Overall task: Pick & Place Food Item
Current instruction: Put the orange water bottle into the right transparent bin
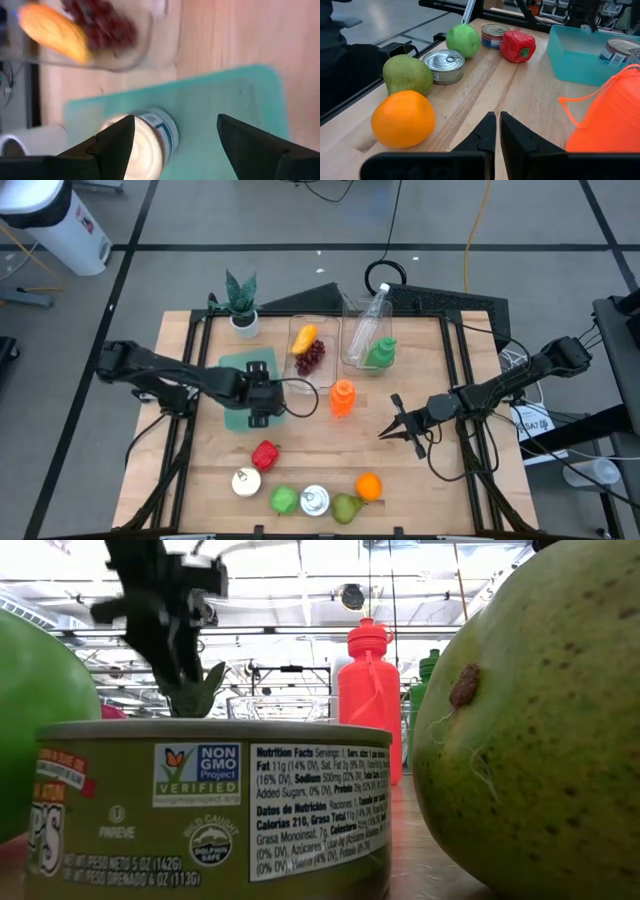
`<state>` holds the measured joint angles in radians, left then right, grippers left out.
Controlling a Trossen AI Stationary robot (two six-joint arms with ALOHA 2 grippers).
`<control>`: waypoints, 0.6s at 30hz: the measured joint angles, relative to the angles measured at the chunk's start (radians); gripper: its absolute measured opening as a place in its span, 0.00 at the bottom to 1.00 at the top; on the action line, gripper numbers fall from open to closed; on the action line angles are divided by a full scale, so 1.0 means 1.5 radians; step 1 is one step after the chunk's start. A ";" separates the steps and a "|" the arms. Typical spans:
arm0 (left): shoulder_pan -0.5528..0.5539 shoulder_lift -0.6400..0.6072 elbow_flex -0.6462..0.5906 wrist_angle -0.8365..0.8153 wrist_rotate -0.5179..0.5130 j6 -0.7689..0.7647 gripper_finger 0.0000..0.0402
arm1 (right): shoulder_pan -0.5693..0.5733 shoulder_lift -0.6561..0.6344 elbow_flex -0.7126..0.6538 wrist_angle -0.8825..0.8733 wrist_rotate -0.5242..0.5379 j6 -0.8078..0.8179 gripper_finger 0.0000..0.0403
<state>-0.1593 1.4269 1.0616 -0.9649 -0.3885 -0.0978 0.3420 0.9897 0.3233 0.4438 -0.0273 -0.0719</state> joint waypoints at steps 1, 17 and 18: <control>-0.001 -0.016 0.005 0.001 0.000 0.003 0.72 | 0.000 0.000 0.000 0.000 0.000 0.000 0.04; 0.000 -0.435 -0.393 0.655 0.290 -0.023 0.14 | 0.000 0.000 0.000 0.001 0.000 -0.010 0.04; -0.004 -0.443 -0.413 0.677 0.279 -0.032 0.14 | 0.000 0.000 0.000 0.001 0.000 -0.013 0.04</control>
<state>-0.1650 0.7624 0.4422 0.0506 0.0300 -0.1454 0.3423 0.9897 0.3233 0.4446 -0.0277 -0.0915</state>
